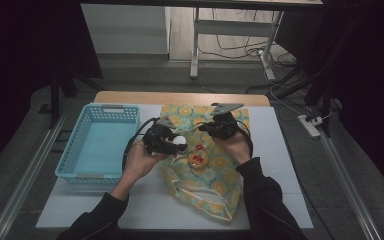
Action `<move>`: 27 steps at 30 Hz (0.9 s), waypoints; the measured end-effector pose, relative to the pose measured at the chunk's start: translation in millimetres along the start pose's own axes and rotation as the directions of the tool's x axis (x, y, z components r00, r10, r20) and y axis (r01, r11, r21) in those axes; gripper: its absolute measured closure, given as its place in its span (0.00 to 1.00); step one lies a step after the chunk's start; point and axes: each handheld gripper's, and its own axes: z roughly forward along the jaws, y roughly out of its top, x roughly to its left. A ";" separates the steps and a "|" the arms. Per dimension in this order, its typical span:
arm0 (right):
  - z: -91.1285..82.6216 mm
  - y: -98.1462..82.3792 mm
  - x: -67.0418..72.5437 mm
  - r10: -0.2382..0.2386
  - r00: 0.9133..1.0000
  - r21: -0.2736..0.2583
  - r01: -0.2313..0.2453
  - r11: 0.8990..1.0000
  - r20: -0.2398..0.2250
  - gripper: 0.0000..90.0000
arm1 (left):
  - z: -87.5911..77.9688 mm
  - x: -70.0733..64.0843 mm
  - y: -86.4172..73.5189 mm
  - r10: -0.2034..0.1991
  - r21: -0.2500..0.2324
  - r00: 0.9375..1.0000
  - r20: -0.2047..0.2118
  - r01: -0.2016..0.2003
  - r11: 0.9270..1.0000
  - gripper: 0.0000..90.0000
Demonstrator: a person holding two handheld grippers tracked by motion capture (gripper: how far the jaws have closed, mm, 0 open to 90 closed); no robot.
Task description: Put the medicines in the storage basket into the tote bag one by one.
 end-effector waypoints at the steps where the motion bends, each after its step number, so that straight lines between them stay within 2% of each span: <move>1: 0.0 0.0 0.0 0.000 1.000 0.000 0.000 1.000 0.000 1.00 | 3.4 -1.7 1.4 0.007 0.005 1.000 0.000 -0.007 1.000 0.56; 11: -0.2 -1.0 -2.0 0.005 1.000 0.000 -0.005 1.000 -0.001 1.00 | 33.1 -12.4 13.6 0.033 0.032 0.999 0.011 -0.033 0.999 0.56; 15: -0.2 -1.2 -2.3 0.005 1.000 0.001 -0.005 1.000 -0.001 1.00 | 44.1 -12.6 17.1 0.039 0.052 0.999 0.018 -0.040 0.998 0.56; 27: -1.4 -1.2 -2.8 0.008 1.000 0.000 -0.008 1.000 0.000 1.00 | 71.5 -5.8 18.4 0.017 0.095 1.000 0.021 -0.019 0.995 0.56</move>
